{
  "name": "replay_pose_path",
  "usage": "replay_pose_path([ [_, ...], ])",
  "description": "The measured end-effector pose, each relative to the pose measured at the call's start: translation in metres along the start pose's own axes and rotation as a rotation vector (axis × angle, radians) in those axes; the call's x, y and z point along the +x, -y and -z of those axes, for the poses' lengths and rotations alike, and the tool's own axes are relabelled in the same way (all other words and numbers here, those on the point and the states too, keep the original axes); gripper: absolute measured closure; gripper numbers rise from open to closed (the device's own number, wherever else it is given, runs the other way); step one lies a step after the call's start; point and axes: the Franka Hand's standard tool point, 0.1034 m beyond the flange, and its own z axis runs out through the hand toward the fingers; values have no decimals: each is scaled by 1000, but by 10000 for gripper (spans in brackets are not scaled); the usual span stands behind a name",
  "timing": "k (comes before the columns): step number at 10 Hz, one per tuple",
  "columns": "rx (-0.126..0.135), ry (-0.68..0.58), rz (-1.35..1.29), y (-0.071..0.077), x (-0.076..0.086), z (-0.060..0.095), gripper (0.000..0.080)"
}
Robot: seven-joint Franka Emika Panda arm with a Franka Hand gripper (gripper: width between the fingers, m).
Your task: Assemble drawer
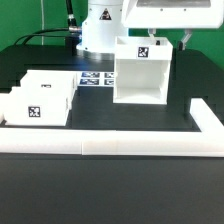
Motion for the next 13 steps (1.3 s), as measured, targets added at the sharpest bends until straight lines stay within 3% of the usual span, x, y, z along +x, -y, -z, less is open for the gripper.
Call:
replay_pose_path([
  [1,0,0,0,0,0,0,733],
  [9,0,0,6,0,1,0,763],
  [10,5,-6,42,-3,16,0,762],
  [13,25,-61,48,-8,83,2,762],
])
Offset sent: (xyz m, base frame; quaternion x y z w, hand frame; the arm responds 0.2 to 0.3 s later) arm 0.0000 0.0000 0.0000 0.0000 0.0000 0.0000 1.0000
